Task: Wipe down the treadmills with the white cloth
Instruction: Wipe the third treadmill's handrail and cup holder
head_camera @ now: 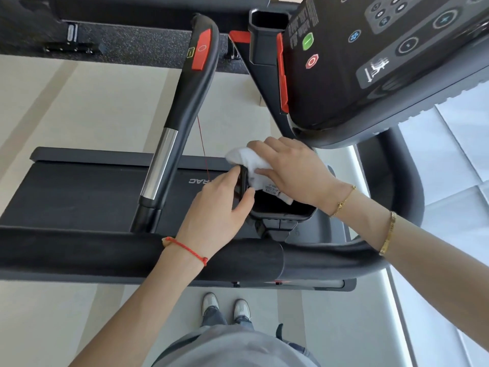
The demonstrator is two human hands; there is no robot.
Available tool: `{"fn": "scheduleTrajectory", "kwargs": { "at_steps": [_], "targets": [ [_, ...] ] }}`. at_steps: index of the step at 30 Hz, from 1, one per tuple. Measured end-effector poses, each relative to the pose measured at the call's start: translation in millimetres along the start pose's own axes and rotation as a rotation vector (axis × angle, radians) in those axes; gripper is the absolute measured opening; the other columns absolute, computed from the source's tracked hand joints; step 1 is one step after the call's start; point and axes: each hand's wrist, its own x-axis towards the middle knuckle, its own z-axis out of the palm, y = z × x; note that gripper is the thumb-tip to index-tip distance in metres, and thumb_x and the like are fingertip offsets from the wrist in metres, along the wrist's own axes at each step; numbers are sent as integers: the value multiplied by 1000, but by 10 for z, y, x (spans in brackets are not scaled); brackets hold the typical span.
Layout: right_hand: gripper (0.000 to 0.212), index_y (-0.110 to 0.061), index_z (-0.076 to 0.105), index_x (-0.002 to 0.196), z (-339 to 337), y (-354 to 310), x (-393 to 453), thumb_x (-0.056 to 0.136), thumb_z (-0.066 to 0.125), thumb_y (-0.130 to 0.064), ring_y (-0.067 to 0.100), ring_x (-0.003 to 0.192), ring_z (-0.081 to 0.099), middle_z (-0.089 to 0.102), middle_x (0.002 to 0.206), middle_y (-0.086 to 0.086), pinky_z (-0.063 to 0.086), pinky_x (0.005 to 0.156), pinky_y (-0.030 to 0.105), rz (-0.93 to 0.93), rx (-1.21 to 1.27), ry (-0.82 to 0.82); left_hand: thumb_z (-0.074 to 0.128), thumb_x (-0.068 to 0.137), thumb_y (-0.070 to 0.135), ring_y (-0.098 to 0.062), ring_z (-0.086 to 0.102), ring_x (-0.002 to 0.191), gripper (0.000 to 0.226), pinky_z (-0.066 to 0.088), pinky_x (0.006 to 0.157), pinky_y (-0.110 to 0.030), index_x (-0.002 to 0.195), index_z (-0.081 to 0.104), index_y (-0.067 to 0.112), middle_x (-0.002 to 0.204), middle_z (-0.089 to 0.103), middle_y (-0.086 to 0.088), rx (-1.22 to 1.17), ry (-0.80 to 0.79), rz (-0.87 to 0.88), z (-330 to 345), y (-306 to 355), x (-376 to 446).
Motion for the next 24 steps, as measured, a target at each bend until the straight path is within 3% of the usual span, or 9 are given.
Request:
{"fn": "scheduleTrajectory", "kwargs": {
  "at_steps": [4,6,8,11,14,16,20,22,24],
  "targets": [
    [57,-16,25,150,-4,-11,-278,99,44,-33,27,110,45,47,126,7,35,97,34,128,45,-18,48,97,36,-16,59,86,35,52,76,-38,130,51,24,95,63,3,-36,0,4,-8,-6,2],
    [61,-14,22,151,-28,-34,-436,98,48,-24,32,115,44,42,133,13,33,97,28,232,247,6,49,97,35,-12,59,87,38,51,75,-32,135,49,31,95,63,7,-44,10,23,-5,-6,-2],
    [64,-19,14,153,-57,-87,-565,99,48,-21,33,112,46,38,138,16,29,83,21,396,530,17,50,97,35,-9,59,86,38,49,74,-27,135,49,32,95,63,9,-43,23,36,5,-24,2],
    [60,-16,13,152,-26,-167,-746,101,44,-24,30,103,52,42,137,17,31,78,25,616,752,1,49,98,35,-8,58,83,36,44,67,-18,133,51,30,92,62,10,-24,29,45,38,-62,19],
    [48,-4,28,140,-35,-172,-744,100,45,-26,29,103,55,53,119,15,35,79,29,704,838,-34,49,98,35,-8,57,81,38,38,62,-11,135,51,26,91,62,9,-9,43,60,50,-71,20],
    [42,-1,32,131,-77,-109,-602,101,46,-26,29,97,56,56,107,14,38,76,32,706,842,-63,50,98,34,-10,59,83,38,43,69,-18,135,51,24,95,65,6,-17,46,69,47,-65,23],
    [44,-2,31,135,-222,-29,-430,101,47,-26,30,99,59,59,114,17,48,88,43,697,905,-87,47,98,36,-10,58,75,36,49,70,-28,132,51,23,93,64,4,1,34,75,41,-59,29],
    [38,-2,33,127,-212,-74,-542,101,47,-26,27,92,57,58,104,14,46,80,39,720,911,-107,47,98,35,-11,58,74,35,52,71,-31,131,52,23,92,64,4,-4,31,78,38,-57,32],
    [23,-4,34,104,-163,-167,-702,101,46,-24,24,80,49,49,88,10,37,71,32,744,867,-126,47,98,35,-11,58,73,35,53,72,-33,131,52,23,91,64,4,-7,29,82,38,-57,39]
  ]
}}
